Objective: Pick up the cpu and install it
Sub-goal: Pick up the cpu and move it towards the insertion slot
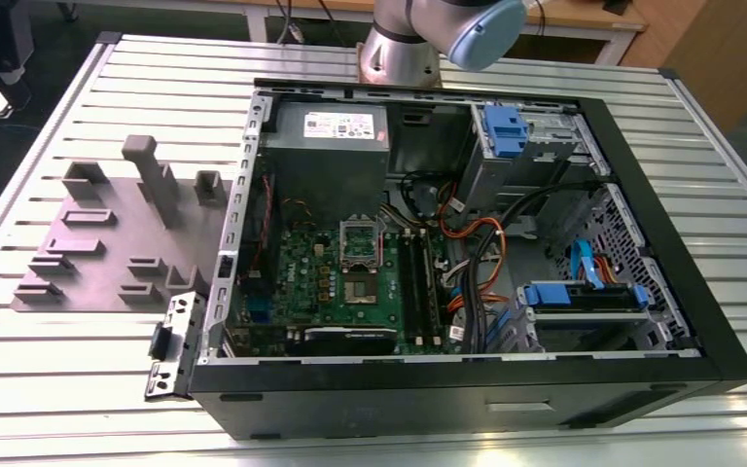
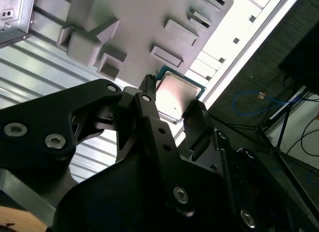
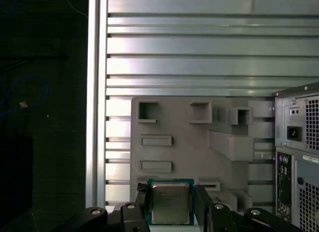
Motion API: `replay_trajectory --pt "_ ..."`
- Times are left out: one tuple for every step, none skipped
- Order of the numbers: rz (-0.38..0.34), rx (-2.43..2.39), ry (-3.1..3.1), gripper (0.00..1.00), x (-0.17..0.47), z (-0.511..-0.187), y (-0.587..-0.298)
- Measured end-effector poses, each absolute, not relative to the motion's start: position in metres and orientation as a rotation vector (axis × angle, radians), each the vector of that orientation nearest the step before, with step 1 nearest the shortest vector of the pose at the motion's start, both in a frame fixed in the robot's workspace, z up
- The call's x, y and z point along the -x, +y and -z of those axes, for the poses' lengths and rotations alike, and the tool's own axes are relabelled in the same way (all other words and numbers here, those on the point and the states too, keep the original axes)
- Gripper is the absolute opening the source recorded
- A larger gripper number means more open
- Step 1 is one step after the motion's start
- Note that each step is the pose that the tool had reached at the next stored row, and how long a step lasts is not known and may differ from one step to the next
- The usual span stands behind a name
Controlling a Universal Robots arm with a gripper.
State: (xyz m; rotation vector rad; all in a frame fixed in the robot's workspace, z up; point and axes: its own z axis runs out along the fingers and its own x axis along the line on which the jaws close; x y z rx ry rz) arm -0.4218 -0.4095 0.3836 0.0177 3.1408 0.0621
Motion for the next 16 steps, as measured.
replay_trajectory --pt "-0.062 -0.018 3.141 0.47 0.4214 -0.3836 -0.4096" --pt "-0.062 -0.018 3.141 0.47 0.4210 -0.3836 -0.4095" --pt "-0.062 -0.018 3.141 0.47 0.4206 -0.3836 -0.4095" --pt "-0.062 -0.018 3.141 0.47 0.4203 -0.3835 -0.4096" --pt "-0.062 -0.018 3.141 0.47 0.4201 -0.3835 -0.4097" --pt "-0.062 -0.018 3.141 0.47 0.4200 -0.3835 -0.4098" --pt "-0.062 -0.018 3.141 0.47 0.4198 -0.3836 -0.4099" --pt "-0.062 -0.018 3.141 0.47 0.4196 -0.3836 -0.4100" --pt "-0.062 -0.018 3.141 0.47 0.4195 -0.3836 -0.4102" --pt "-0.062 -0.018 3.141 0.47 0.4193 -0.3836 -0.4104" --pt "-0.062 -0.018 3.141 0.47 0.4192 -0.3836 -0.4108" --pt "-0.062 -0.018 3.141 0.47 0.4192 -0.3836 -0.4111" --pt "-0.062 -0.018 3.141 0.47 0.4191 -0.3835 -0.4114" --pt "-0.062 -0.018 3.141 0.47 0.4190 -0.3836 -0.4117" --pt "-0.062 -0.018 3.141 0.47 0.4189 -0.3836 -0.4120" --pt "-0.062 -0.018 3.141 0.47 0.4188 -0.3835 -0.4122"
